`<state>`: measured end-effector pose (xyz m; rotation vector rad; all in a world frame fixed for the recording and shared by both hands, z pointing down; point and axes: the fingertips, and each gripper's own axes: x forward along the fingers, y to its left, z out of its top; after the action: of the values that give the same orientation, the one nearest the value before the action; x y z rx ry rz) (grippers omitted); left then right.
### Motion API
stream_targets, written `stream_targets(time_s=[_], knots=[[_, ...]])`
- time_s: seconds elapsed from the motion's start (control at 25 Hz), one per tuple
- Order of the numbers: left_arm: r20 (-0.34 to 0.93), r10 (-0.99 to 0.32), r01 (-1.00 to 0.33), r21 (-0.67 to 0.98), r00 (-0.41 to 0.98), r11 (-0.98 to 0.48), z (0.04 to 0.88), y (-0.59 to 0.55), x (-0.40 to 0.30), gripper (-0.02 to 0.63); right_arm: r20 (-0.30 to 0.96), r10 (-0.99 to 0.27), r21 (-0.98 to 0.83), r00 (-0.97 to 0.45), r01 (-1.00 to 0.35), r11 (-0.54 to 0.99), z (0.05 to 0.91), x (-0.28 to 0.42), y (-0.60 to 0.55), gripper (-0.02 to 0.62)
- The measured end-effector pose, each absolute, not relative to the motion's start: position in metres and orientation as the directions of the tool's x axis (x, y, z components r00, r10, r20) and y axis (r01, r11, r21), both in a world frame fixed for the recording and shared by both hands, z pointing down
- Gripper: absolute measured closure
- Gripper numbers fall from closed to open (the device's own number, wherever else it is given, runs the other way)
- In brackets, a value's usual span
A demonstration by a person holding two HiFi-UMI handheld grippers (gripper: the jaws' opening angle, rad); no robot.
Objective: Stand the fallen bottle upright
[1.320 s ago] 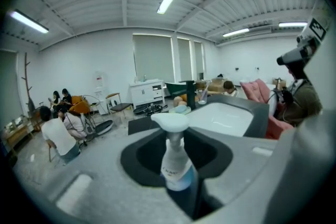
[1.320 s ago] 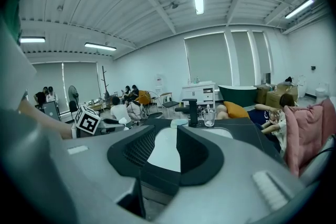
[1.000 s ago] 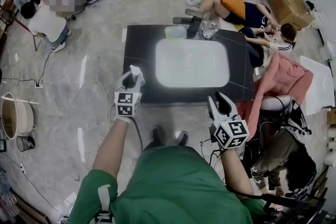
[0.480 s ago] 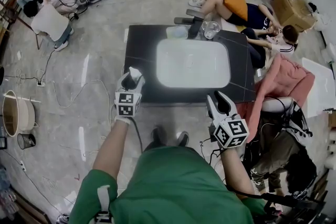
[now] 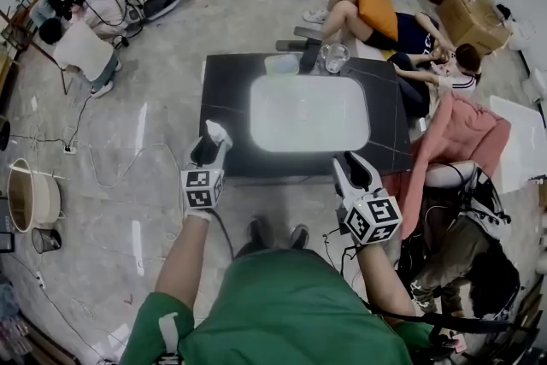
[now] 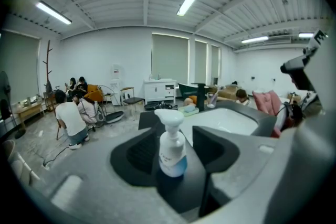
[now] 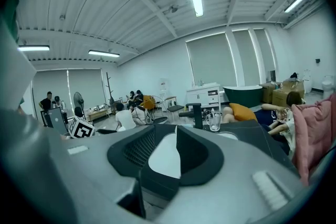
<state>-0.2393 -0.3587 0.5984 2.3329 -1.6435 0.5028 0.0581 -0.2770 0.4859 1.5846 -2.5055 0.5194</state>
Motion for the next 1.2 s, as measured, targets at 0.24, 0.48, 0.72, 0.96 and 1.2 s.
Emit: stream_targets(time_s=[0.24,0.48,0.72,0.96,1.2], knots=[[0.371,-0.885,-0.952,-0.008,0.280,-0.305,0.566,-0.335,-0.245,0.400,0.245,-0.869,-0.194,-0.430,-0.900,0.391,0.471,0.060,-0.274,0.468],[0.297,-0.890,-0.929,-0.022,0.346,-0.368,0.511,-0.322,-0.218,0.448,0.178,-0.896,-0.152,-0.408,-0.911,0.385,0.446,0.065,-0.272,0.469],[0.247,-0.890,-0.923,0.074,0.384,-0.377,0.462,-0.318,-0.191,0.529,0.105,-0.902,-0.105,-0.418,-0.907,0.408,0.412,0.065,-0.266,0.479],[0.160,-0.891,-0.905,0.088,0.426,-0.417,0.411,-0.310,-0.167,0.552,0.040,-0.910,-0.042,-0.412,-0.911,0.411,0.381,0.070,-0.260,0.507],[0.116,-0.875,-0.881,-0.007,0.469,-0.473,0.381,-0.297,-0.138,0.588,-0.012,-0.920,-0.013,-0.391,-0.920,0.391,0.358,0.086,-0.260,0.540]])
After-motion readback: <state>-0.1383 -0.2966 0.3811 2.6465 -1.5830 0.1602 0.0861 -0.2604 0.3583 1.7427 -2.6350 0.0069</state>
